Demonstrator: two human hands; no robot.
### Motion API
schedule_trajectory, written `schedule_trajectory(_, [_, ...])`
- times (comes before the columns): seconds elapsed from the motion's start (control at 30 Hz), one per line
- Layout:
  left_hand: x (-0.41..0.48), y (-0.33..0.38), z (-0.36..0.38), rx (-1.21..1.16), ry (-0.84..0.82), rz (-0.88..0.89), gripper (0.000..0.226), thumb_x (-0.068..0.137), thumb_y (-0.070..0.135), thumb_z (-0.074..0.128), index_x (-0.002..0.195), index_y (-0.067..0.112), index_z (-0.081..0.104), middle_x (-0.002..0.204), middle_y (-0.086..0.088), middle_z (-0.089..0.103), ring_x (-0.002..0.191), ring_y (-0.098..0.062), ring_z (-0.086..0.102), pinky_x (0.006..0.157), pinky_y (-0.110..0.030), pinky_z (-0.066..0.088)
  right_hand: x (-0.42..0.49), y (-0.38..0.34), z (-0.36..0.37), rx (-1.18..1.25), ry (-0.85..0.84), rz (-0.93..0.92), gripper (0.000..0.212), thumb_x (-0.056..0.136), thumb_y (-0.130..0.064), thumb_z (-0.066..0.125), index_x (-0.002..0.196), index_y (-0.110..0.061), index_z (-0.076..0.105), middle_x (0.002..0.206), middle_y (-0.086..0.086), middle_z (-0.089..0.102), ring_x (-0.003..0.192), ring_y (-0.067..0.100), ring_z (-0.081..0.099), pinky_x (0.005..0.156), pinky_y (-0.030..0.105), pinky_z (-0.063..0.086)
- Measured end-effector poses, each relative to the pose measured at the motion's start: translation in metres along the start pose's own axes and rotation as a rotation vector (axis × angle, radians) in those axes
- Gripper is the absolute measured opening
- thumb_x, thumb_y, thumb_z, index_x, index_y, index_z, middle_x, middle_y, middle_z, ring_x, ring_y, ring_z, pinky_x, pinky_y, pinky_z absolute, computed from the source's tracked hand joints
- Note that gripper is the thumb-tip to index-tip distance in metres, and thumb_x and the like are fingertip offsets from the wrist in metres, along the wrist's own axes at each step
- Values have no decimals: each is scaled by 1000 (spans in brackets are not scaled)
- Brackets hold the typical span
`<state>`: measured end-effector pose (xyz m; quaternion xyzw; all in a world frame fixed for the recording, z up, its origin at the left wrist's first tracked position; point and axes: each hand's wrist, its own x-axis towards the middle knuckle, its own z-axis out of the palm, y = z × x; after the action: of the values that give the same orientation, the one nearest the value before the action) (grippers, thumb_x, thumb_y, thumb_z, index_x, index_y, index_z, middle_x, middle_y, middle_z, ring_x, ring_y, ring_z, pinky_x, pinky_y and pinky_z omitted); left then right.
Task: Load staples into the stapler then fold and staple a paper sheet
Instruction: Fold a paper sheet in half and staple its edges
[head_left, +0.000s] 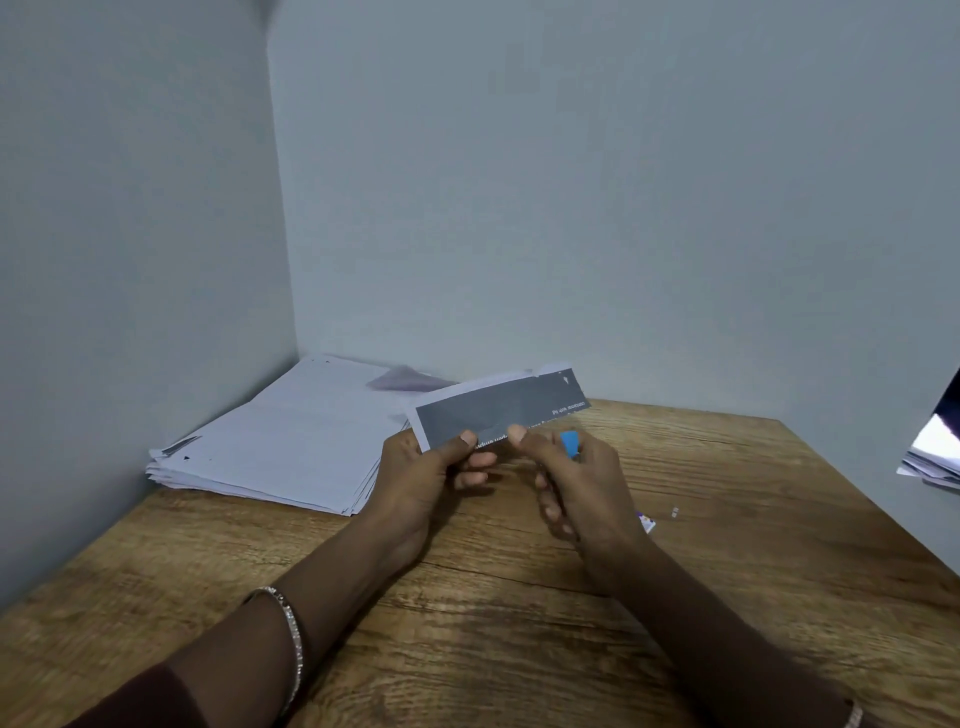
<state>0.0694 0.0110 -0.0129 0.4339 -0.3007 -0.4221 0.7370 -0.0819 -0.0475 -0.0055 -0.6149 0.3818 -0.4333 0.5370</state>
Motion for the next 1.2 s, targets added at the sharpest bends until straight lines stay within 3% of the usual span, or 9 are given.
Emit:
schedule_trajectory(0.2, [-1, 1, 3, -16, 9, -63, 21, 88, -1, 67, 110, -3, 66, 80, -15, 78, 70, -20, 77, 52, -22, 59, -4, 3, -6, -598, 84, -562, 30, 79, -12, 77, 103, -26, 68, 83, -12, 71, 72, 3, 65, 59, 17, 50])
schedule_trajectory(0.33, [0, 0, -1, 4, -22, -84, 22, 88, 1, 66, 109, -4, 66, 87, -22, 78, 73, -22, 78, 53, -24, 59, -5, 2, -4, -757, 93, -697, 29, 80, -11, 76, 106, -23, 74, 100, -7, 72, 91, 9, 66, 74, 29, 55])
schedule_trajectory(0.53, [-2, 4, 2, 10, -36, -95, 18, 88, 11, 69, 101, 1, 62, 91, -25, 77, 76, -26, 78, 52, -28, 60, -2, 2, -5, -800, 95, -726, 17, 86, -16, 77, 102, -20, 74, 96, -6, 61, 84, 6, 56, 66, 9, 38])
schedule_trajectory(0.67, [-9, 10, 6, -32, -53, 50, 77, 76, 36, 82, 137, 35, 36, 104, -19, 73, 76, -25, 75, 62, -35, 58, 2, 3, -6, -782, 108, -697, 11, 89, -22, 75, 98, -18, 74, 93, -7, 60, 79, 8, 56, 62, 13, 40])
schedule_trajectory(0.77, [-14, 15, 2, 469, 41, 475, 97, 65, 52, 77, 145, 50, 22, 130, 6, 51, 107, -10, 65, 79, -28, 53, 2, 1, -8, -736, 128, -680, 9, 90, -24, 74, 89, -16, 70, 86, -9, 58, 75, 7, 54, 62, 12, 36])
schedule_trajectory(0.9, [-6, 20, -10, 1065, 52, 724, 65, 73, 49, 72, 132, 53, 45, 135, 30, 41, 129, -2, 36, 100, -42, 33, -1, 0, -8, -622, 56, -541, 14, 93, -25, 72, 98, -12, 71, 91, -2, 68, 70, 11, 64, 54, 26, 51])
schedule_trajectory(1.0, [-5, 13, -14, 1010, -10, 549, 48, 79, 47, 76, 122, 52, 54, 120, 35, 55, 127, -3, 43, 102, -42, 39, -1, 2, -8, -538, 10, -366, 21, 94, -27, 71, 103, -8, 69, 76, -1, 69, 44, 5, 63, 44, 15, 46])
schedule_trajectory(1.1, [1, 10, -15, 858, -39, 444, 30, 79, 45, 76, 107, 46, 67, 104, 21, 72, 110, -9, 62, 97, -52, 48, 2, 6, -8, -453, -8, -327, 7, 94, -20, 70, 98, -13, 70, 53, -7, 64, 39, 7, 62, 50, 21, 52])
schedule_trajectory(1.2, [6, 10, -16, 749, -84, 365, 16, 83, 44, 72, 94, 33, 76, 91, 6, 77, 92, -17, 70, 88, -57, 53, 6, 9, -10, -282, -31, -294, 14, 93, -10, 70, 98, -23, 71, 61, 1, 69, 40, 15, 62, 52, 29, 54])
